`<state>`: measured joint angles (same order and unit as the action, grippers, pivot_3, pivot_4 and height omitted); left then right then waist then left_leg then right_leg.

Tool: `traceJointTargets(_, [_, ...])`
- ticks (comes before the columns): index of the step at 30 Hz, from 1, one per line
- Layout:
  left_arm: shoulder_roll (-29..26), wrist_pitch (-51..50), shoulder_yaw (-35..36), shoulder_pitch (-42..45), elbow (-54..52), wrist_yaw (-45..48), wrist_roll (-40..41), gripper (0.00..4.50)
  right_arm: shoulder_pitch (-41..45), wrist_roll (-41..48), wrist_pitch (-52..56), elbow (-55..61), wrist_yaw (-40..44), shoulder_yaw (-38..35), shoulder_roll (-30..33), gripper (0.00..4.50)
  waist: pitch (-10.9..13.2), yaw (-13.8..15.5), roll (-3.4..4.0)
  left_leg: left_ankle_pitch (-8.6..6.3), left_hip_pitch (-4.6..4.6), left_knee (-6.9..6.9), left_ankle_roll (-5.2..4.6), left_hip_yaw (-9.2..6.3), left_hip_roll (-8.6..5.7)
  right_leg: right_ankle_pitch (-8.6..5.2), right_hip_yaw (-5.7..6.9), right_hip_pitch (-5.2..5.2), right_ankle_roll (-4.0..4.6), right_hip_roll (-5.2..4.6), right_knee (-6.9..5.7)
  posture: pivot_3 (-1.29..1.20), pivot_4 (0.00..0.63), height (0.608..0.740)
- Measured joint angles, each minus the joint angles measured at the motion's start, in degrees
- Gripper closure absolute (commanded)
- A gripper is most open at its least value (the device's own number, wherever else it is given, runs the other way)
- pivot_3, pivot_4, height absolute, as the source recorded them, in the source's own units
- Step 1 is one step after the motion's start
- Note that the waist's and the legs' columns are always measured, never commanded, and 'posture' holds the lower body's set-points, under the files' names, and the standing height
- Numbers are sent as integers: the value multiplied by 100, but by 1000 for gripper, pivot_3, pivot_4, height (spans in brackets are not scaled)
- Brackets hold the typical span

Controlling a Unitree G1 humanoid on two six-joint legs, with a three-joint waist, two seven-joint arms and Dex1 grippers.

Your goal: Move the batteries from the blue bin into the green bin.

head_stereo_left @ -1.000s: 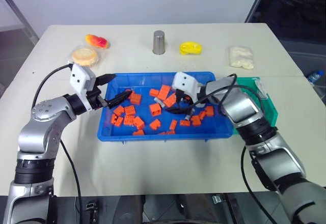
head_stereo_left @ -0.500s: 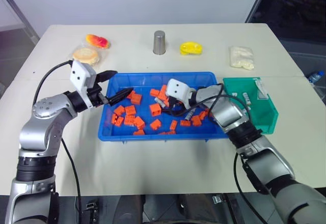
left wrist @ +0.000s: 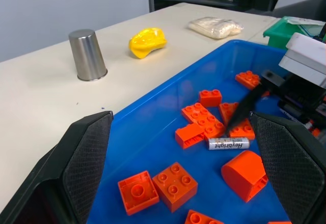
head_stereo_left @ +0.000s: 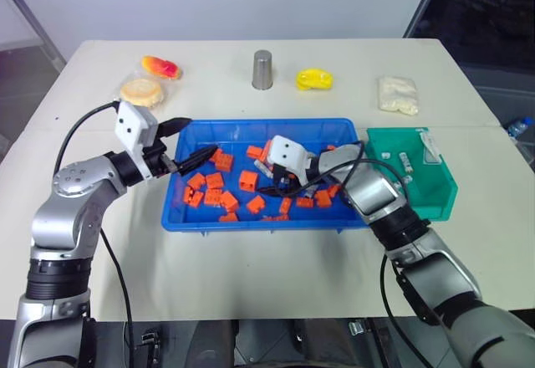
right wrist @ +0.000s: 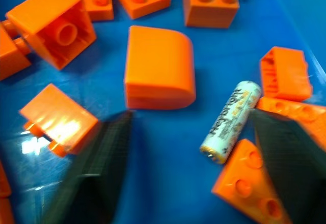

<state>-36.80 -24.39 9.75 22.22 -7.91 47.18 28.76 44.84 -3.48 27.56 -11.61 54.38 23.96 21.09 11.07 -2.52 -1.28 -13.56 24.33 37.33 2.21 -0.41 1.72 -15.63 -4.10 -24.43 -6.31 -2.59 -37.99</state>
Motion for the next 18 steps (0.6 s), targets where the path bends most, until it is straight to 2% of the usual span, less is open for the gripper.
traceJointTargets(3, [2, 2, -1, 17, 2, 6, -14, 0, 3, -16, -14, -143, -4, 4, -20, 4031, 0, -2, 0, 0, 0, 0, 0, 0, 0, 0, 0, 0, 0, 0, 0, 0, 150, 740])
traceJointTargets(4, [2, 4, -1, 19, 3, 7, -25, 0, 5, -23, -44, -208, -8, 4, -24, 4397, 0, -1, 0, 0, 0, 0, 0, 0, 0, 0, 0, 0, 0, 0, 0, 0, 150, 740])
traceJointTargets(18, [2, 2, 1, -3, -1, 11, -68, 0, 167, -77, -148, -497, 0, 5, -174, 4434, 0, -2, 0, 0, 0, 0, 0, 0, 0, 0, 0, 0, 0, 0, -1, 0, 150, 740])
